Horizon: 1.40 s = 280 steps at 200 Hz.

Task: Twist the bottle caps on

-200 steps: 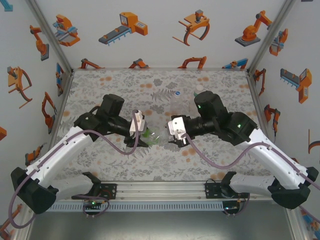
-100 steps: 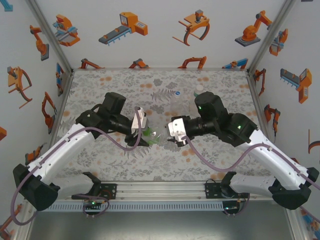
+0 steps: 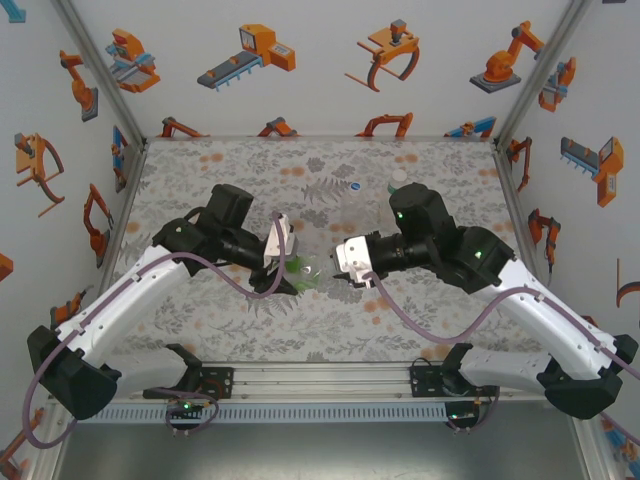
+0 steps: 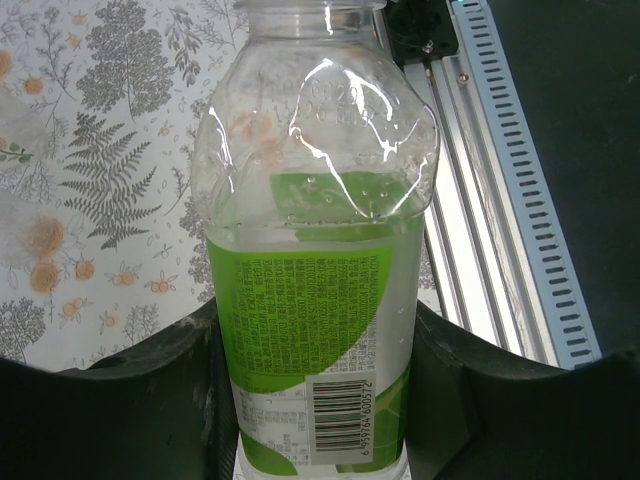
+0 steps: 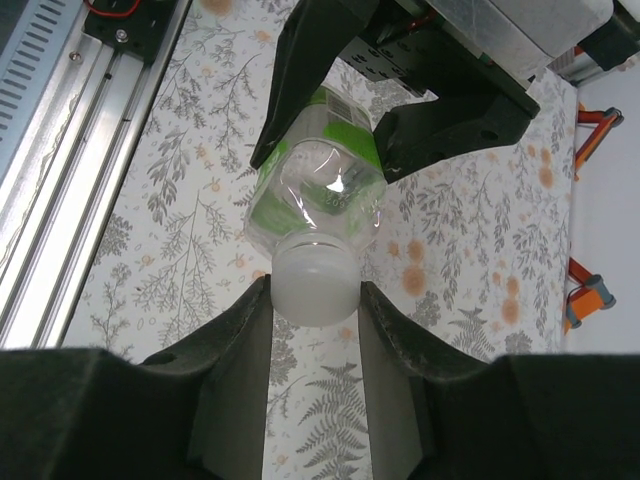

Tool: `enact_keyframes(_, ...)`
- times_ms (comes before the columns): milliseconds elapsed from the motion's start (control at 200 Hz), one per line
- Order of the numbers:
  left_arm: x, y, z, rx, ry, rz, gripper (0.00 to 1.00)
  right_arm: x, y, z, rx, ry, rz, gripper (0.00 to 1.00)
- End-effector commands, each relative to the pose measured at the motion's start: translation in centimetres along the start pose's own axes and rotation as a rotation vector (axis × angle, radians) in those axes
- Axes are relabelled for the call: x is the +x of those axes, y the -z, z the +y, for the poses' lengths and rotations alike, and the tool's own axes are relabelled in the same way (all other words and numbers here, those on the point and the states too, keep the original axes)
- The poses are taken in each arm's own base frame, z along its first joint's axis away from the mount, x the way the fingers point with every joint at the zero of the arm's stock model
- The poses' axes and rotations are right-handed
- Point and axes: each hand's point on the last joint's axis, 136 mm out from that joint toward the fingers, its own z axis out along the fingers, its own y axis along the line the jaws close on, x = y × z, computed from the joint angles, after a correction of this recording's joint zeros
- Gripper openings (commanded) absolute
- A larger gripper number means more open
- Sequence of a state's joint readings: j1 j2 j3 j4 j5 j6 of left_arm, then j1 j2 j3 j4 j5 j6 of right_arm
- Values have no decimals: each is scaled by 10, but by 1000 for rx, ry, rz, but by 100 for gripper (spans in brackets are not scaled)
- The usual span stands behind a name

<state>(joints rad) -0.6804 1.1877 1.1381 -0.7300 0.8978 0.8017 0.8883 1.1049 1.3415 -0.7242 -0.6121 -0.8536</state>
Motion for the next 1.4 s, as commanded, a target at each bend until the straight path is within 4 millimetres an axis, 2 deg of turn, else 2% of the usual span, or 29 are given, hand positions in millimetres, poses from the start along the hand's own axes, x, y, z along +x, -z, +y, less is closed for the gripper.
enact_keyframes(0,-10,3,0,-1,-12,-13,0,-6,-2,4,-10,-54,-39,29)
enact_keyframes(225,-4,4,8,-51,-33,18,0,3,-7,-10,99,-370,-67,16)
enact_keyframes(370,-1,6,14,-120,-82,17,0,12,-10,-25,200,-678,-126,0)
enact_keyframes(611,0,12,27,-244,-138,8,0,12,-6,-55,306,-1183,-292,0)
enact_keyframes(756,2,13,33,-286,-148,17,0,30,-14,-66,349,-1530,-327,0)
enact_keyframes(821,2,13,34,-292,-150,17,0,32,-20,-69,332,-1613,-362,0)
enact_keyframes(951,2,13,34,-292,-148,15,0,33,-24,-74,340,-1633,-344,0)
enact_keyframes(1131,2,14,34,-300,-153,19,0,45,-7,-70,457,-1559,-250,0)
enact_keyframes(1166,2,14,34,-298,-152,18,0,46,-3,-70,477,-1532,-237,5)
enact_keyframes(1277,3,13,34,-293,-150,16,0,44,9,-66,504,-1386,-208,29)
enact_keyframes(1397,2,11,30,-266,-151,5,0,30,17,-61,477,-1160,-208,45)
